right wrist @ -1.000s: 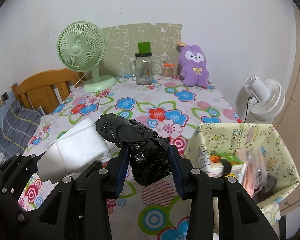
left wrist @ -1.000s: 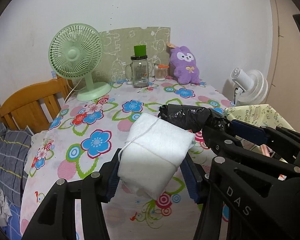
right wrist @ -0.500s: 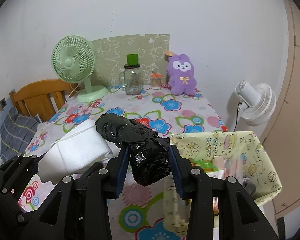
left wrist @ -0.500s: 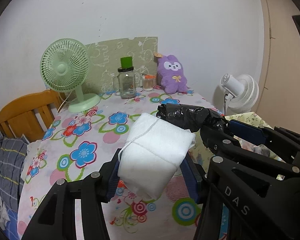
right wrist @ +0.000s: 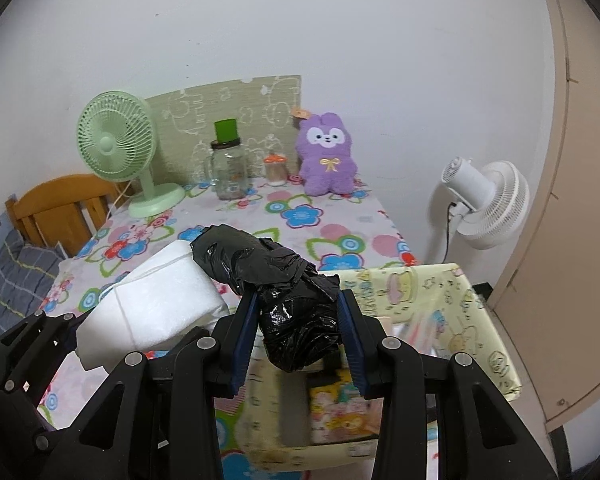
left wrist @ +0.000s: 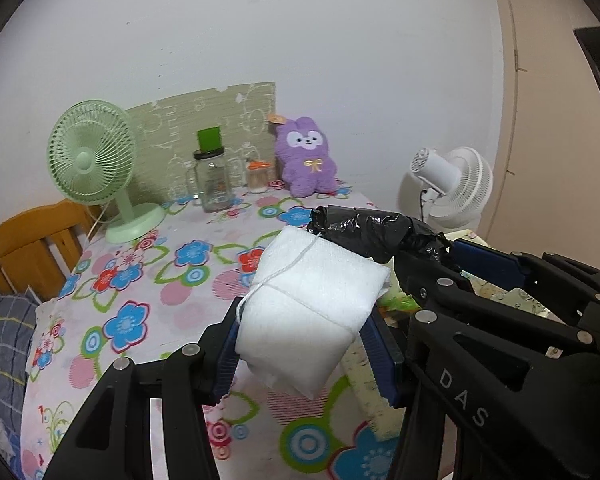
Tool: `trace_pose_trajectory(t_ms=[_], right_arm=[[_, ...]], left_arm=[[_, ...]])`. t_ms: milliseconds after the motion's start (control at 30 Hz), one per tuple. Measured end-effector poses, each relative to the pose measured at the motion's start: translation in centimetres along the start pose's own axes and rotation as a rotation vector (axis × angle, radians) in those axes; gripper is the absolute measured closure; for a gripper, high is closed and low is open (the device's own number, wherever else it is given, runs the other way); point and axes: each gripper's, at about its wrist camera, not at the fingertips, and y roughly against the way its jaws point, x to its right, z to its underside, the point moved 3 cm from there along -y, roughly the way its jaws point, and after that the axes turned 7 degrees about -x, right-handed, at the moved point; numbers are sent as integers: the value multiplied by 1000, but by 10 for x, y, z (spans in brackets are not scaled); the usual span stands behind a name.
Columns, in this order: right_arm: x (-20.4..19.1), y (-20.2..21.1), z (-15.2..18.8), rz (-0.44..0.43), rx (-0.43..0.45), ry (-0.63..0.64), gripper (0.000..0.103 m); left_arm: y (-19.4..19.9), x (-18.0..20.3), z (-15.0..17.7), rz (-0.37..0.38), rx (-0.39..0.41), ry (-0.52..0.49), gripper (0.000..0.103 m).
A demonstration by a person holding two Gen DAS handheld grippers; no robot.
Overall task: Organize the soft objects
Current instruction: 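Carry the black bag and white cloth together over the yellow box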
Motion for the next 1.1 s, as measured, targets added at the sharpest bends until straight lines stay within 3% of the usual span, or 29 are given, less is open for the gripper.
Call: trace_pose_trajectory(t_ms=[833,1100], right_arm=[[78,-12,9,81,-28,-72,60],[95,-29,16,70,-66,-99,60]], left_arm=[[-33,69,-12,85,-42,-74,43],[-52,82,-10,76,-80,-110,27]])
